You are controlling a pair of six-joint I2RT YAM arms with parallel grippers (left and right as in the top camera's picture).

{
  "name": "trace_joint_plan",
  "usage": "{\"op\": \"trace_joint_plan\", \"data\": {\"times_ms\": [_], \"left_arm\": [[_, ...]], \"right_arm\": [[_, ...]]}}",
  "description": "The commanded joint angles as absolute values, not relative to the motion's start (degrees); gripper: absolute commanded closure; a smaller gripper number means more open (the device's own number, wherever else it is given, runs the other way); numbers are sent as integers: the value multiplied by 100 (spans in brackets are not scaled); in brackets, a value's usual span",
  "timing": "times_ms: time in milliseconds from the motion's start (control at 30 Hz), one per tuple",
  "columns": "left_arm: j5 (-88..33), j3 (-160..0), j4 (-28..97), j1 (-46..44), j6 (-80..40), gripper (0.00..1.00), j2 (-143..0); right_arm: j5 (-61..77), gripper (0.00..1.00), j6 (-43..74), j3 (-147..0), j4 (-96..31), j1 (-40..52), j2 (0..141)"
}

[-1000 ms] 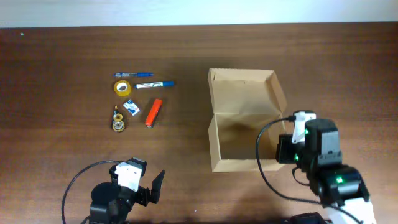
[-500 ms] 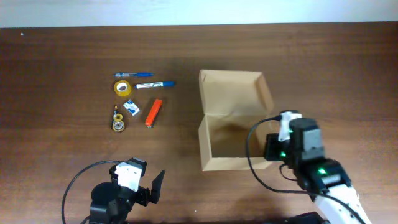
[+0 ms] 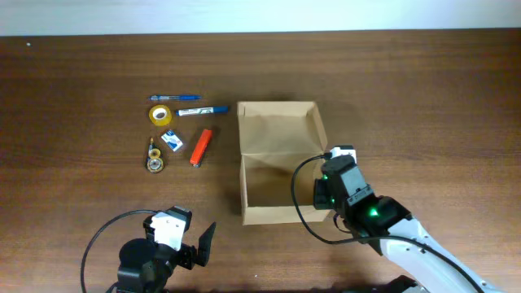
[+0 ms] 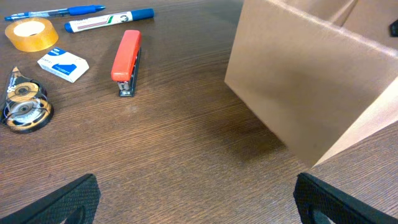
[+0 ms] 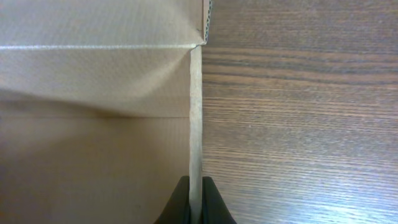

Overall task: Pack container
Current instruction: 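Drag the box with the right gripper toward the table center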

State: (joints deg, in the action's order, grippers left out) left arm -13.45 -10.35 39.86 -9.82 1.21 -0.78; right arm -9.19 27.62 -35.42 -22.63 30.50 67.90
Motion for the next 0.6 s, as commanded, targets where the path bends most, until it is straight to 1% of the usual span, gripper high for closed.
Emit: {"op": "trace_joint_plan", "data": {"times_ms": [0, 100, 133, 167, 200, 233, 300, 367, 567], "left_arm": [[-1413, -991, 3999, -958, 86, 1, -30], [-1413, -991, 4001, -958, 86, 1, -30], [-1413, -991, 4001, -958, 86, 1, -30], [-1413, -991, 3999, -956, 86, 1, -30], [-1413, -991, 4001, -958, 86, 1, -30], [-1413, -991, 4001, -958, 86, 1, -30], [-1413, -991, 3999, -958, 86, 1, -30], [-1413, -991, 3999, -958, 86, 1, -30], [-1413, -991, 4001, -958, 86, 1, -30]], "right_arm": [[-1205, 96, 3105, -3546, -2154, 3225, 6904], [-1293, 96, 3201, -3546, -2097, 3299, 7013], [-1291, 94, 3201, -3546, -2067, 3310, 7032], [-1267, 78, 3199, -3546, -2005, 3315, 7063], [-1249, 59, 3199, -3546, -1959, 3315, 7081], [-1223, 51, 3199, -3548, -1957, 3315, 7083], [-1164, 38, 3197, -3592, -2034, 3315, 7052], [-1057, 31, 3197, -3691, -2178, 3315, 6991], [-1031, 31, 3179, -4499, -3350, 3315, 6657]]}}
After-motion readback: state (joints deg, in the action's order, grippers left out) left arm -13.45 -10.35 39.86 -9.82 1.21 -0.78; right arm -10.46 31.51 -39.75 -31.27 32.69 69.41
